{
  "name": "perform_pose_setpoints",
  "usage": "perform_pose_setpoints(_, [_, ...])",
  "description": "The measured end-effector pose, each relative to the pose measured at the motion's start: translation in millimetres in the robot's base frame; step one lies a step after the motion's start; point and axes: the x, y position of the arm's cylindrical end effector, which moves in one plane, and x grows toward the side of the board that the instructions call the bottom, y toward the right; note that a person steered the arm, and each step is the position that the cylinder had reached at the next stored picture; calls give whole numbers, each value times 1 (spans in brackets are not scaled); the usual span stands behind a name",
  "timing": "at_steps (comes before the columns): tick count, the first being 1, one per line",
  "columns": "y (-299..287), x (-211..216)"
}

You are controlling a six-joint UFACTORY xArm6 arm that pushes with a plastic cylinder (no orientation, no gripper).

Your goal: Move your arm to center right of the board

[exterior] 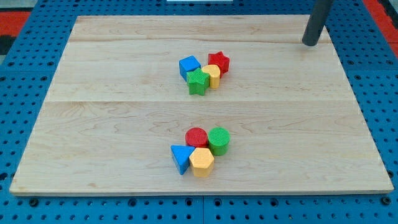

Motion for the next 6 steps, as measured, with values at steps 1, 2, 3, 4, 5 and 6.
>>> perform_pose_setpoints(1, [-5,18])
perform_pose_setpoints(2, [-8,47])
perform_pose_setpoints(3, [-8,67])
perform_pose_setpoints(4, [-8,89])
perform_pose_setpoints(5, [-8,109])
perform_pose_setpoints(6, [-15,126])
